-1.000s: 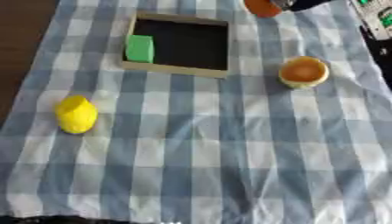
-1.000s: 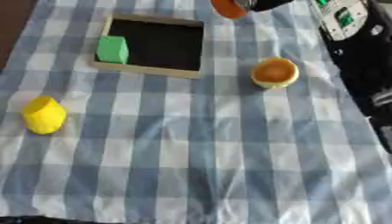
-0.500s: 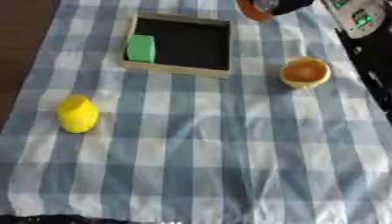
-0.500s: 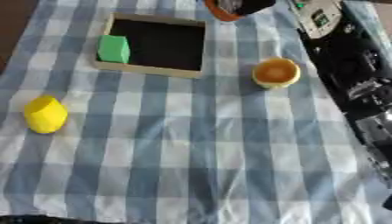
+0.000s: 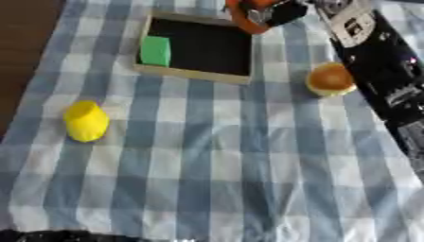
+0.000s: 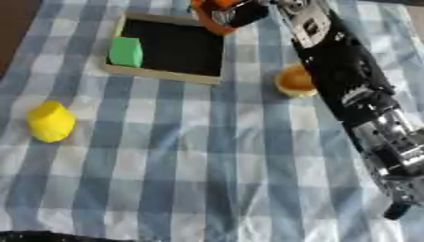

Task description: Pick up objects on the table and place them in the box.

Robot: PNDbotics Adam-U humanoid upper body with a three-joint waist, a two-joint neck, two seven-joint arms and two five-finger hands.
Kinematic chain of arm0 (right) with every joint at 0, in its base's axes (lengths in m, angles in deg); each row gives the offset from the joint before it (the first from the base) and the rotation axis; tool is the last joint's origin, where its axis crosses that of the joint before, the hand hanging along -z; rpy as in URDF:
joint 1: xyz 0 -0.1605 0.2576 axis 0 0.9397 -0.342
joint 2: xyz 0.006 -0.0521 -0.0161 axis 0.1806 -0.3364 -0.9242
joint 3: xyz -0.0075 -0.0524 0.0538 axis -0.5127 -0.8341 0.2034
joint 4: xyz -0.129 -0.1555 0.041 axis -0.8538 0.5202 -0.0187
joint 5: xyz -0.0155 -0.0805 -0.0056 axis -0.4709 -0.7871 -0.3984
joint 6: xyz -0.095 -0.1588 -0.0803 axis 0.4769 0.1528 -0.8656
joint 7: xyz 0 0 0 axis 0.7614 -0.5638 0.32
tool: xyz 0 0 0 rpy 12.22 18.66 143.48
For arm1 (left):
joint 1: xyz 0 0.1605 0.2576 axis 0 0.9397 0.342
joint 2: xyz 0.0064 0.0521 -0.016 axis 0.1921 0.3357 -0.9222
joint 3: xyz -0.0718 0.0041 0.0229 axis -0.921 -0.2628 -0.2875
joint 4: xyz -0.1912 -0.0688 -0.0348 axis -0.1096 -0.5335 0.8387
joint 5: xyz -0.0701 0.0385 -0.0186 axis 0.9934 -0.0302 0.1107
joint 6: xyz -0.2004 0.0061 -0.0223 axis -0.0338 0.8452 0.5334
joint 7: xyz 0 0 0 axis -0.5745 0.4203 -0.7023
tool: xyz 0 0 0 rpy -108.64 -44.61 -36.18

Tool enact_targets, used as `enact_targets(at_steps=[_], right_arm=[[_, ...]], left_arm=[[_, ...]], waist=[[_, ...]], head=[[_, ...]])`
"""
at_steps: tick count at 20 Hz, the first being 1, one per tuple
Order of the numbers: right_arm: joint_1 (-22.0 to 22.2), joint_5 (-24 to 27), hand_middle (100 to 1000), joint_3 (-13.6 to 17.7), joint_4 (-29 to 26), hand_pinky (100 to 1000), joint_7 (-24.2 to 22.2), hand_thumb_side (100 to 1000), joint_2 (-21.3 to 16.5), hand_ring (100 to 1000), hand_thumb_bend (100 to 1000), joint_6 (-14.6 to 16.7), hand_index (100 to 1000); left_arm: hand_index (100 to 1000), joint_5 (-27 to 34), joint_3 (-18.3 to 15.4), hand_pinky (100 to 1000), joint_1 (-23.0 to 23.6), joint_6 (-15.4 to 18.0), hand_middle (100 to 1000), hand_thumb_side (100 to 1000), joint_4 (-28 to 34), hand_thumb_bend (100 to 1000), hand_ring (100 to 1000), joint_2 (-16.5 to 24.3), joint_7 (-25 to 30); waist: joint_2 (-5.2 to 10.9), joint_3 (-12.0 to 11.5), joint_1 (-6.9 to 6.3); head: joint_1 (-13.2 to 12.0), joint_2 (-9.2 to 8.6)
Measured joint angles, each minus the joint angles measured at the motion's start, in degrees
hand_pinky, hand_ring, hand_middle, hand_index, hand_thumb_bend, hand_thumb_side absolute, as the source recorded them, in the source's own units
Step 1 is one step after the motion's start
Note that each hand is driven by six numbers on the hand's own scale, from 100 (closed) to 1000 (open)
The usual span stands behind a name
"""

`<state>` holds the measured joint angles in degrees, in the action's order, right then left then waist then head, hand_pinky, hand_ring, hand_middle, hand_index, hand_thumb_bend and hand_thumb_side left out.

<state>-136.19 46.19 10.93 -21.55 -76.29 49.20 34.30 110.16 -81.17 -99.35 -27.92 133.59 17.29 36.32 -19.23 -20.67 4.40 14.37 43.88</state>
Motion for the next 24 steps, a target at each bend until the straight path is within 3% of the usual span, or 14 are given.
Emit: enact_targets(at_steps=[7, 9, 15, 20, 24], right_arm=[[0.0, -5.7, 278, 0.2, 3.7, 941, 2.6, 219, 2.3, 1000, 100, 0.8, 763], [0.0, -6.5, 370, 0.2, 4.2, 943, 3.2, 217, 2.5, 1000, 100, 1.2, 818], [0.0, -8.9, 765, 0.2, 4.2, 1000, 4.3, 210, 2.5, 1000, 100, 2.0, 990], [0.0, -14.5, 822, 0.2, 3.3, 1000, 4.7, 234, 2.4, 1000, 100, 2.1, 1000], [-0.2, -16.1, 847, 0.6, 2.7, 1000, 5.2, 277, 2.4, 1000, 100, 2.4, 1000]], left_arm=[[825, 0.2, 0.0, 748, -0.8, 0.1, 683, 595, 0.0, 100, 847, -0.1, 0.1], [825, 0.2, 0.0, 748, -0.8, 0.1, 683, 594, 0.0, 100, 847, -0.3, 0.1], [825, 0.3, 0.0, 748, -0.8, 0.0, 683, 595, 0.0, 100, 848, -0.4, 0.2], [825, 0.3, 0.0, 748, -0.8, 0.0, 683, 595, 0.0, 100, 848, -0.4, 0.2], [825, 0.4, 0.0, 748, -0.8, 0.0, 682, 595, 0.0, 100, 847, -0.5, 0.2]], waist=[[-0.41, -1.0, 0.05], [-0.41, -1.0, 0.05], [-0.41, -0.9, 0.05], [-0.41, -0.9, 0.05], [-0.41, -0.6, 0.05]], head=[[0.6, -0.04], [0.7, -0.04], [0.6, -0.04], [0.6, -0.04], [0.5, -0.03]])
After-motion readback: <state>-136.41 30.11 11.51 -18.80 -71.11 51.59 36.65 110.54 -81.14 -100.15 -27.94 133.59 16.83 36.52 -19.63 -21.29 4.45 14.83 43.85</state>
